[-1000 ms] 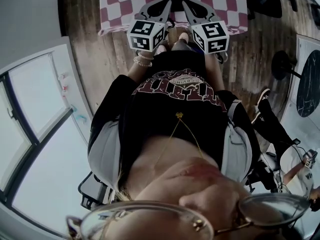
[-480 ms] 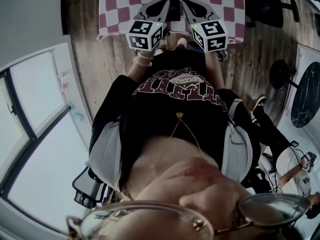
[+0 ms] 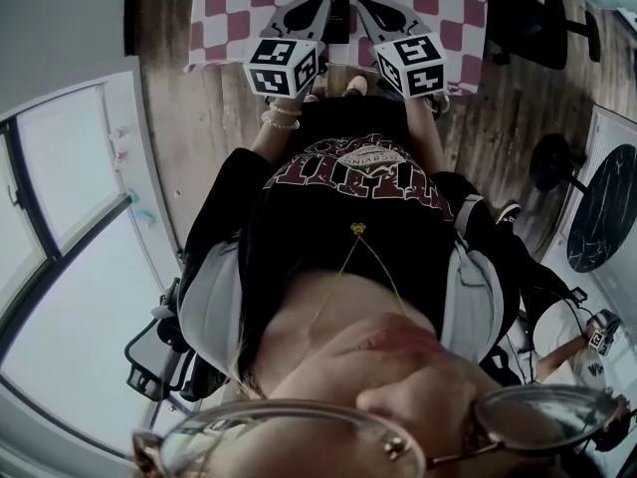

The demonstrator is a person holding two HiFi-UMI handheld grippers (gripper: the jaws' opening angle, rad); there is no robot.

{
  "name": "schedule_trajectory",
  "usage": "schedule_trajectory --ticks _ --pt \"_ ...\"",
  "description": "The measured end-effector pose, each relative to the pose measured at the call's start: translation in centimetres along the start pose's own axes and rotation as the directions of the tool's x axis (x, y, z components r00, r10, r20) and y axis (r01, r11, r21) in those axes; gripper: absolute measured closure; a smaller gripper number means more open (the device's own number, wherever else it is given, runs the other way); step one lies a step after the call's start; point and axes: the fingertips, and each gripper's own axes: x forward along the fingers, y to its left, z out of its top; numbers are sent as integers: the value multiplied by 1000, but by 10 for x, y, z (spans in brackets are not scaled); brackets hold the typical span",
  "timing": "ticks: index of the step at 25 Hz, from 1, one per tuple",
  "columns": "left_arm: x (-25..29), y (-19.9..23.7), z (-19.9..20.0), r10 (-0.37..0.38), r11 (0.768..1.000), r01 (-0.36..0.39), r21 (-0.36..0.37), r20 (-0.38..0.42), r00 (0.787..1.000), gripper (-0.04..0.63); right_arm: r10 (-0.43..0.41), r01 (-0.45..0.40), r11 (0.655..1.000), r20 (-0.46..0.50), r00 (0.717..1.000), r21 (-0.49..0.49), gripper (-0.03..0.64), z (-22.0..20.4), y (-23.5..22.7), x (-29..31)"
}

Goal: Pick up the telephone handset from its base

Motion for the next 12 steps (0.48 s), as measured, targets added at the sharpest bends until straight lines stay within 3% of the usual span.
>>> schedule_trajectory --ticks 5,12 --pt "0 1 -7 34 999 -34 -14 2 999 584 37 -37 999 -16 999 -1 598 -12 -1 1" --pt "6 3 -6 25 1000 -25 -7 -4 1000 584 33 -32 999 -34 999 16 598 -22 -7 6"
